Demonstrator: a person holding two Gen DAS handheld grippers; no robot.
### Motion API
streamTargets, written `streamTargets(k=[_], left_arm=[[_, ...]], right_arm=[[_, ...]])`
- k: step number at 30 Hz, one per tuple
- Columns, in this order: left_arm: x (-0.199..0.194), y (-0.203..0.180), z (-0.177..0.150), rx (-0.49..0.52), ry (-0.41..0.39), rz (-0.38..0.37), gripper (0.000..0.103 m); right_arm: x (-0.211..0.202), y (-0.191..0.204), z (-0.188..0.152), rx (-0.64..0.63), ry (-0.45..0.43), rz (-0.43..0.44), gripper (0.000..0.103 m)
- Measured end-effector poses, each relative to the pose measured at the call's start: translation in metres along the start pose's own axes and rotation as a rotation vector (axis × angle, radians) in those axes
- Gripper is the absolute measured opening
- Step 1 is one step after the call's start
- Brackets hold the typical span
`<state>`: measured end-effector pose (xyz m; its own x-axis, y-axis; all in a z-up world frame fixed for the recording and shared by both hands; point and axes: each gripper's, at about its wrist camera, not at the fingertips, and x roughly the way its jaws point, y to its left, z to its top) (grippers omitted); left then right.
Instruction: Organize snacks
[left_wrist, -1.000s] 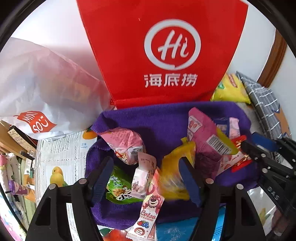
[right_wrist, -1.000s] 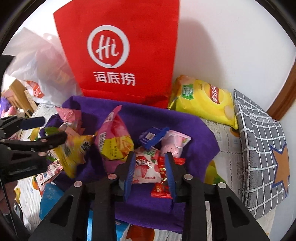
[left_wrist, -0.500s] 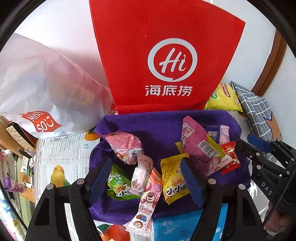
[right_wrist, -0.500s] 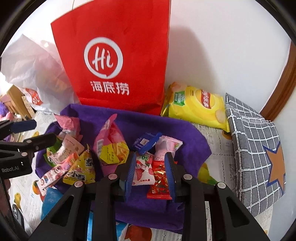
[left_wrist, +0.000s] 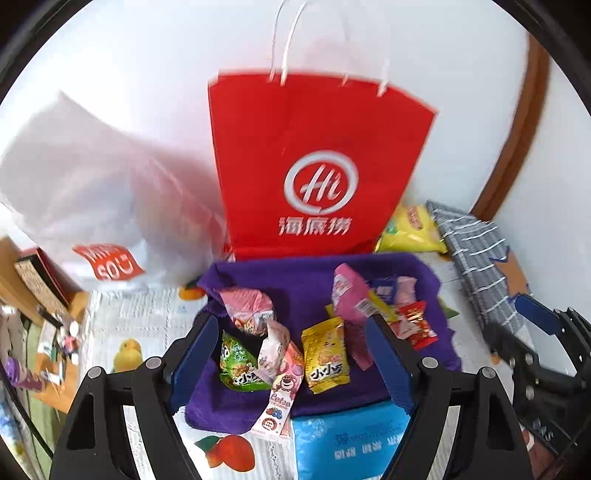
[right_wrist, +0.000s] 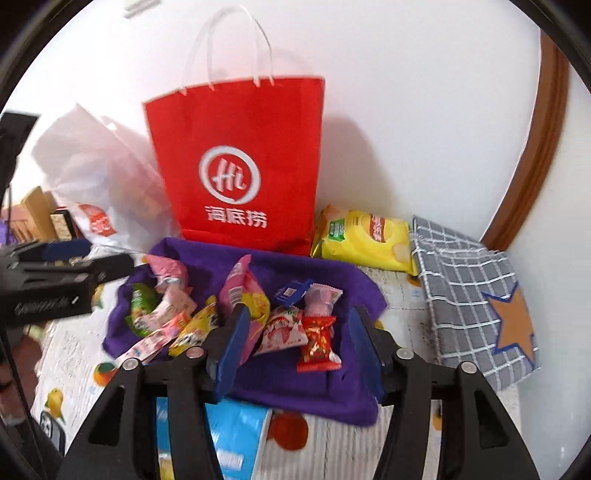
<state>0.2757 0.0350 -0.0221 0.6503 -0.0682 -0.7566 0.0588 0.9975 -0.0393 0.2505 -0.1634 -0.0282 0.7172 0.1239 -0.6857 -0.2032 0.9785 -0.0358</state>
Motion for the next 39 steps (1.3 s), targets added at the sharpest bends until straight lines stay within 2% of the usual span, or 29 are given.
streamTargets(k=[4,5,7,12,17,21,24,28,39], left_arm=[[-0.038,-0.002,-0.013,-0.041,-0.057,-0.019,0.085],[-0.049,-0.004,-0.019,-0.038,-0.072,-0.03,0.086],[-0.066,-0.008,-0.029,-0.025,-0.097,-0.028,0.09],[-0.114,-0.012,-0.06,-0.038,-0.196,0.004,0.094],[-0.156,-0.02,-0.092,-0.026,-0.272,0.023,0.097],[-0.181,-0.028,-0.118,-0.018,-0.314,0.05,0.101],[-0.193,-0.029,-0.138,-0.036,-0.324,0.029,0.101],[-0.209,-0.033,-0.158,-0.038,-0.348,0.044,0.102],[-0.222,-0.04,-0.18,-0.039,-0.359,0.095,0.102]], right_arm=[[-0.041,0.003,-0.013,0.002,-0.04,-0.056,0.068],[-0.051,0.004,-0.017,0.001,-0.055,-0.082,0.071],[-0.068,0.005,-0.026,0.01,-0.089,-0.073,0.082],[-0.097,-0.001,-0.051,0.085,-0.079,-0.009,0.083],[-0.128,-0.004,-0.08,0.121,-0.107,-0.048,0.084],[-0.156,-0.002,-0.1,0.13,-0.149,-0.056,0.094],[-0.18,0.003,-0.116,0.114,-0.196,-0.047,0.099],[-0.203,0.003,-0.13,0.126,-0.226,-0.04,0.102],[-0.218,-0.007,-0.152,0.176,-0.215,-0.083,0.103]])
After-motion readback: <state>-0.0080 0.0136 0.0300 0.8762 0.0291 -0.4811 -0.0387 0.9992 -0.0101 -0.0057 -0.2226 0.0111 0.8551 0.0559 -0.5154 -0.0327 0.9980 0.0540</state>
